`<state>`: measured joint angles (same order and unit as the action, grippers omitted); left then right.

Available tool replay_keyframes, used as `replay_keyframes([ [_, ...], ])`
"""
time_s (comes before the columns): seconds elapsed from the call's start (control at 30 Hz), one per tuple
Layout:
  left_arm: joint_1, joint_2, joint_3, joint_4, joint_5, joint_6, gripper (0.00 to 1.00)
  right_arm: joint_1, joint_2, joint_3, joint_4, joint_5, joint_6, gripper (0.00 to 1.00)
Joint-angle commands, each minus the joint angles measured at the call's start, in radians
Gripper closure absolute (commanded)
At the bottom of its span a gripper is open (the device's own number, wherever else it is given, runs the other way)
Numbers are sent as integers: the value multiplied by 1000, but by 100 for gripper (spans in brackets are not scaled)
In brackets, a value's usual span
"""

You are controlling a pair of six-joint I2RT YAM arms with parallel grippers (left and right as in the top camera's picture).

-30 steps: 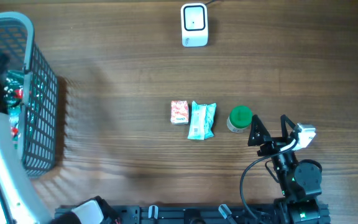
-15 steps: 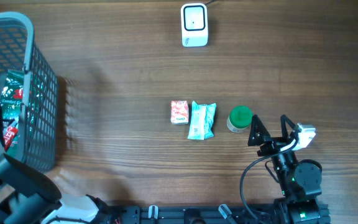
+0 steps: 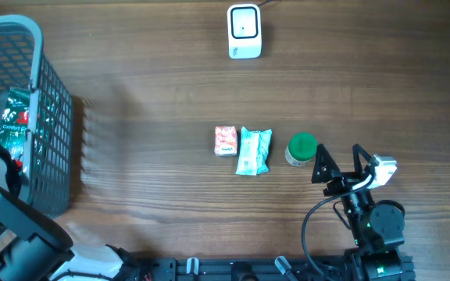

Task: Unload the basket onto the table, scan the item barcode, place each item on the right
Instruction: 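Reach the left gripper into the basket and grasp the red Nescafe stick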

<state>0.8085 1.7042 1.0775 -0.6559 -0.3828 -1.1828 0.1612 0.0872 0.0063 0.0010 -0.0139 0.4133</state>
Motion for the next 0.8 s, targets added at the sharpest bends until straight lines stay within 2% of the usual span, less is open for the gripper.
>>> replay_keyframes([
  [0.0,10,11,-27,31,-2,-27,39,4,2,-1,5,13,-18,0],
  [0.33,10,40,-27,90,-11,-27,39,4,2,-1,5,13,-18,0],
  [0.4,10,64,-27,92,-11,-27,41,4,2,-1,5,13,-18,0],
  [0.47,10,92,-27,92,-12,-27,49,4,2,-1,5,13,-18,0],
  [0.53,10,107,-27,93,-19,-27,63,4,2,-1,5,13,-18,0],
  [0.6,10,109,-27,91,-18,-26,78,4,2,-1,5,13,-18,0],
  [0.63,10,102,-26,85,-18,-26,92,4,2,-1,5,13,-18,0],
  [0.67,10,95,-26,81,-18,-26,96,4,2,-1,5,13,-18,0],
  [0.77,10,55,-23,71,-18,-26,96,4,2,-1,5,13,-18,0],
])
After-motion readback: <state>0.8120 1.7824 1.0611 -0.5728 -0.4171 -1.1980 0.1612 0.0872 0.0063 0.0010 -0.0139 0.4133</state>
